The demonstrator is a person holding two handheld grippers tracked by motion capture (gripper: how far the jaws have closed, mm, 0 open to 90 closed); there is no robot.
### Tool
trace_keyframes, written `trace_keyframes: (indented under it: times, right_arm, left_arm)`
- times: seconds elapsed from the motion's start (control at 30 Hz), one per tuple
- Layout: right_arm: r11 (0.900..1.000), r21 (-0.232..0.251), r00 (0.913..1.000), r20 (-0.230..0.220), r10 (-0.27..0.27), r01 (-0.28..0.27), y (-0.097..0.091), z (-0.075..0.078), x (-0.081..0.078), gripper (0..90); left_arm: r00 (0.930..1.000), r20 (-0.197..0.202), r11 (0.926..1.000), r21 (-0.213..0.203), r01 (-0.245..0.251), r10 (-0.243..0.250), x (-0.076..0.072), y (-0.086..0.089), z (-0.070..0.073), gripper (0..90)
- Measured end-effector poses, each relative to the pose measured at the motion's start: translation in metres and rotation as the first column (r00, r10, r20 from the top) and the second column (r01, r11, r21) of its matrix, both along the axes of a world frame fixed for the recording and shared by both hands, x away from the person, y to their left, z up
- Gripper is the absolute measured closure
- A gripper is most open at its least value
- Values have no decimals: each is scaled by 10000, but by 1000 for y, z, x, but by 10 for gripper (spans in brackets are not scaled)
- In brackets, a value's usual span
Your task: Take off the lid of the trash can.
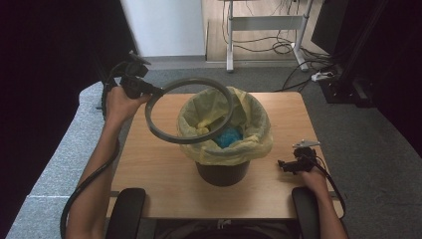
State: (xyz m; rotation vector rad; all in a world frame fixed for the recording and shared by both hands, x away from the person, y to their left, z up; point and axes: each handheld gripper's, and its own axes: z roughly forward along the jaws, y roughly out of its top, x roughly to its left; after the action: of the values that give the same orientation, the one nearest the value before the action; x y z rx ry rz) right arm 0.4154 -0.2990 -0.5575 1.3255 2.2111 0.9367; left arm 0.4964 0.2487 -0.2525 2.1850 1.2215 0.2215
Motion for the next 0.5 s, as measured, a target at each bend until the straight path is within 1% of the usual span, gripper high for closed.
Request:
trace_keyframes:
  times: [0.23, 0.5]
  right_arm:
    - [10000, -3, 10000, 2, -8, 8, 0, 0, 0, 0]
    - [10000, 2, 10000, 0, -10, 10, 0, 0, -1, 0]
  left_arm:
    - [9992, -30, 9992, -28, -395, 395, -3, 22, -3, 784]
    - [9963, -105, 9963, -59, -857, 857, -8, 48, -6, 784]
